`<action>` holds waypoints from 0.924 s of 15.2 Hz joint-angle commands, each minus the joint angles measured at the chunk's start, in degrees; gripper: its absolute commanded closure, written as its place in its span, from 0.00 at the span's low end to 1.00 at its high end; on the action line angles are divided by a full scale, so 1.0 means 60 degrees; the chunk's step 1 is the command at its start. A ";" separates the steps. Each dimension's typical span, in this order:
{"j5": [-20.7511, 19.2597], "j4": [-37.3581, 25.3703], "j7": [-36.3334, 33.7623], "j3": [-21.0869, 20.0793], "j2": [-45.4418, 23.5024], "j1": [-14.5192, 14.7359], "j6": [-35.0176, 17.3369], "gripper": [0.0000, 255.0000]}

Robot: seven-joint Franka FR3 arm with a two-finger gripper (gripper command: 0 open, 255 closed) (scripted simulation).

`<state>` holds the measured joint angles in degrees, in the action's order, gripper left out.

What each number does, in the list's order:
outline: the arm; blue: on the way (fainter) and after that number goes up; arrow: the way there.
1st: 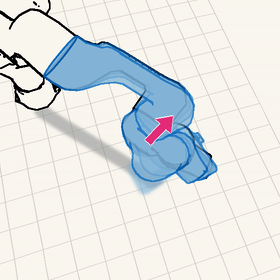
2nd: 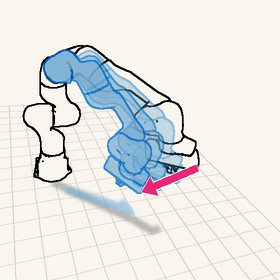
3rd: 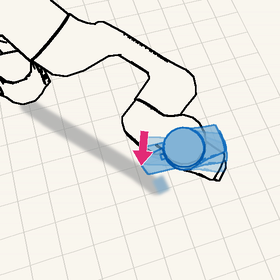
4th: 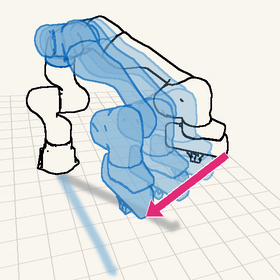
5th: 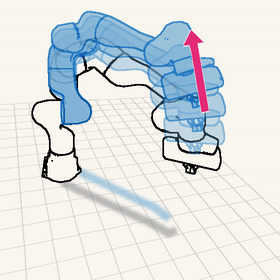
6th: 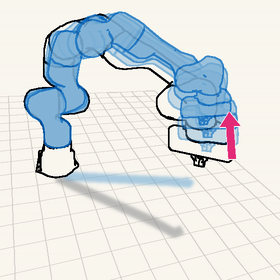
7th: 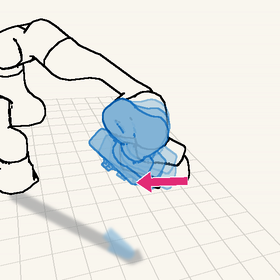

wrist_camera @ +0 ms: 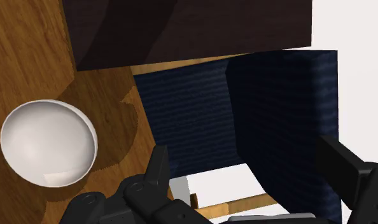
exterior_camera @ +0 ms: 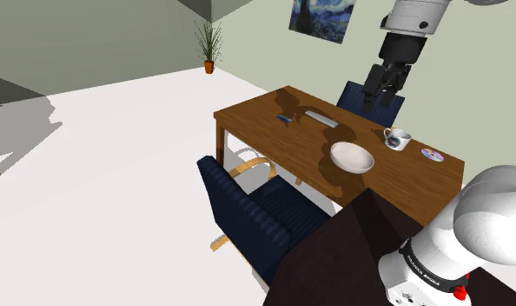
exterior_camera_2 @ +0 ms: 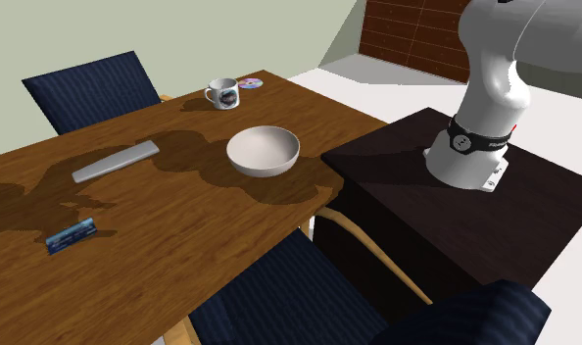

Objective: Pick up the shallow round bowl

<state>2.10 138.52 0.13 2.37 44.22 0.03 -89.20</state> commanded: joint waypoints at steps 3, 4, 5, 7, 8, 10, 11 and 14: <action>-0.0238 0.0456 0.0201 0.0136 -0.0130 -0.0101 -0.0585 0.00; -0.0358 0.0668 0.0298 0.0207 -0.0216 -0.0154 -0.0885 0.00; -0.0478 0.0870 0.0393 0.0280 -0.0316 -0.0211 -0.1190 0.00; -0.0722 0.1240 0.0574 0.0432 -0.0563 -0.0328 -0.1818 0.00; -0.0844 0.1408 0.0661 0.0511 -0.0709 -0.0390 -0.2140 0.00; -0.1091 0.1707 0.0826 0.0676 -0.1050 -0.0515 -0.2801 0.00; -0.1215 0.1837 0.0905 0.0760 -0.1245 -0.0581 -0.3138 0.00; -0.1582 0.2149 0.1127 0.1016 -0.1929 -0.0786 -0.4178 0.00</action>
<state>-6.62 150.92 6.43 7.95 34.22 -4.28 -111.93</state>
